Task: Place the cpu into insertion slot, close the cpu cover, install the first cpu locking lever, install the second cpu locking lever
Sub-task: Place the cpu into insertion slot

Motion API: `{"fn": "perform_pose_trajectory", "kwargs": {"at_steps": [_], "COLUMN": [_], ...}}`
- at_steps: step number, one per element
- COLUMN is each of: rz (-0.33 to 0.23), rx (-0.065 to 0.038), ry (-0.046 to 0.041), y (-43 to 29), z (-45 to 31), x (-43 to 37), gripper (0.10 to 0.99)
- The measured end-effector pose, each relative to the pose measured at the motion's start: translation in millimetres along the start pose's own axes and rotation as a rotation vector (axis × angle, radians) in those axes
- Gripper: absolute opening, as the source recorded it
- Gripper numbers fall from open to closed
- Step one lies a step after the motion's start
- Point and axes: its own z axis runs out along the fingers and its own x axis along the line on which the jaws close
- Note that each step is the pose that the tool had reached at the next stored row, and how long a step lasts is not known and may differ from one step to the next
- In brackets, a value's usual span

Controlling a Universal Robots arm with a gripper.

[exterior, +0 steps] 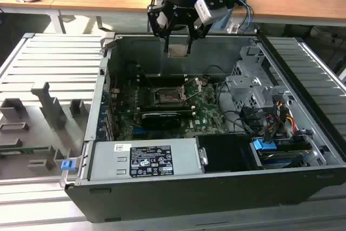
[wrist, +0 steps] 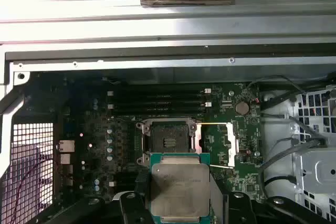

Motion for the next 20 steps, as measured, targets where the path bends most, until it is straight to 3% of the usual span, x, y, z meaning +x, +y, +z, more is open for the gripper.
{"fn": "perform_pose_trajectory", "kwargs": {"at_steps": [2,8,20], "rz": [0.001,0.08,0.149], "rx": [0.0,0.0,0.005], "ry": [-0.0001,-0.0071,-0.0139], "y": [0.0,-0.1,-0.2], "z": [0.0,1.3,2.9], "x": [0.0,0.0,-0.1], "gripper": [0.541,0.541,0.541]}}
